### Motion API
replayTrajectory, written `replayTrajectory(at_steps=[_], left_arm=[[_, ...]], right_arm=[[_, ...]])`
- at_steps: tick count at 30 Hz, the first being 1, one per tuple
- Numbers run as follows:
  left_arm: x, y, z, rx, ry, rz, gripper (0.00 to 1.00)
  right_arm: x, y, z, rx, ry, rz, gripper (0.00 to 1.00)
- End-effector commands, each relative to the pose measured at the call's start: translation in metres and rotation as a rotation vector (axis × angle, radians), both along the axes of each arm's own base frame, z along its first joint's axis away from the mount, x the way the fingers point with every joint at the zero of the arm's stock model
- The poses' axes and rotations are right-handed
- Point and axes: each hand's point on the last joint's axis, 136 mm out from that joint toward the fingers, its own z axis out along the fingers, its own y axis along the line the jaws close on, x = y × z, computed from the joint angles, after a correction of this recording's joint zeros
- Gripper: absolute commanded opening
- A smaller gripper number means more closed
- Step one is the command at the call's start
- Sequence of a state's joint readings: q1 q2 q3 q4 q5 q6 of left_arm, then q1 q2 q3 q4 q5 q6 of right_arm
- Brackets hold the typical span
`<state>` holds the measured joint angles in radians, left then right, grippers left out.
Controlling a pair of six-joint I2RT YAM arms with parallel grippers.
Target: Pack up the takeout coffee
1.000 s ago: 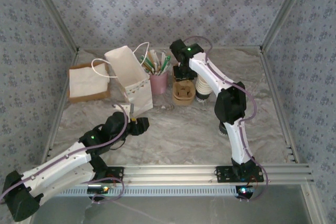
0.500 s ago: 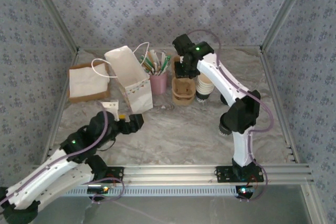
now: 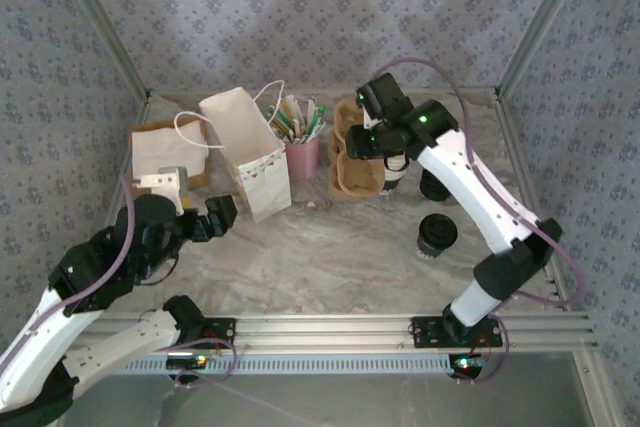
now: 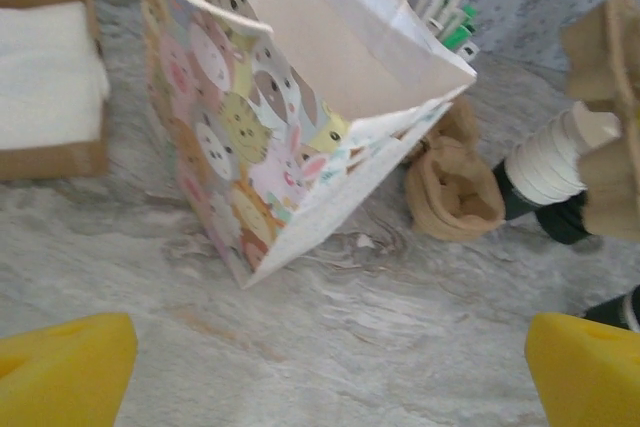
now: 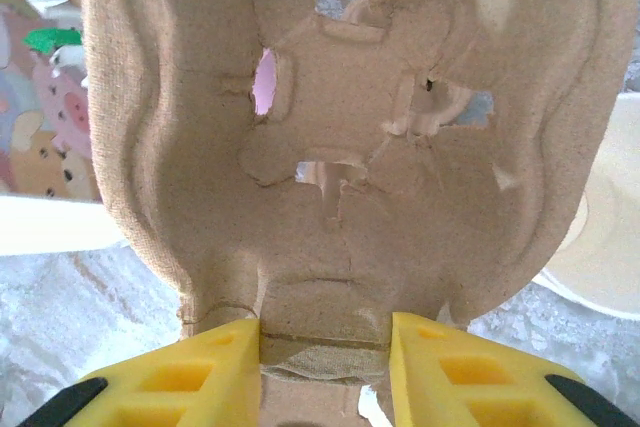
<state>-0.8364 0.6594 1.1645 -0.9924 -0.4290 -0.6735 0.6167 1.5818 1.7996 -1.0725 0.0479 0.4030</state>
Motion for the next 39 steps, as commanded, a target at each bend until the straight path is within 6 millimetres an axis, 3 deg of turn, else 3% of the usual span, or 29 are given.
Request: replayTrajectory(at_steps=[1, 4, 7, 11, 14, 18, 25, 32, 39], left_arm=[[0.005, 0.021, 0.011, 0.142, 0.004, 0.060, 1.00], [0.016, 0.025, 0.025, 0.167, 0.031, 0.091, 0.99], [0.031, 0.022, 0.027, 0.118, 0.119, 0.094, 0.94], [0.059, 0.008, 0.014, -0.051, 0.295, 0.056, 0.79], [0.079, 0.012, 0.001, -0.126, 0.410, 0.086, 0.65], [0.097, 0.016, -0.009, -0.130, 0.450, 0.127, 0.63], [0.102, 0.013, 0.002, -0.201, 0.415, 0.155, 0.69], [0.107, 0.013, -0.026, -0.248, 0.552, 0.261, 0.67], [0.121, 0.004, -0.026, -0.281, 0.558, 0.281, 0.67]], right_arm=[[-0.017, -0.001, 0.012, 0.062, -0.022, 0.019, 0.38], [-0.030, -0.004, 0.015, 0.093, -0.030, 0.037, 0.38], [-0.039, -0.008, 0.015, 0.111, -0.035, 0.042, 0.38], [-0.049, -0.011, 0.011, 0.130, -0.024, 0.050, 0.38], [-0.053, -0.013, 0.009, 0.137, -0.023, 0.056, 0.38], [-0.057, -0.017, 0.008, 0.144, -0.029, 0.061, 0.38], [-0.060, -0.025, 0.005, 0.155, -0.030, 0.055, 0.38], [-0.060, -0.026, 0.008, 0.173, -0.034, 0.054, 0.38], [-0.061, -0.027, 0.012, 0.182, -0.042, 0.057, 0.38]])
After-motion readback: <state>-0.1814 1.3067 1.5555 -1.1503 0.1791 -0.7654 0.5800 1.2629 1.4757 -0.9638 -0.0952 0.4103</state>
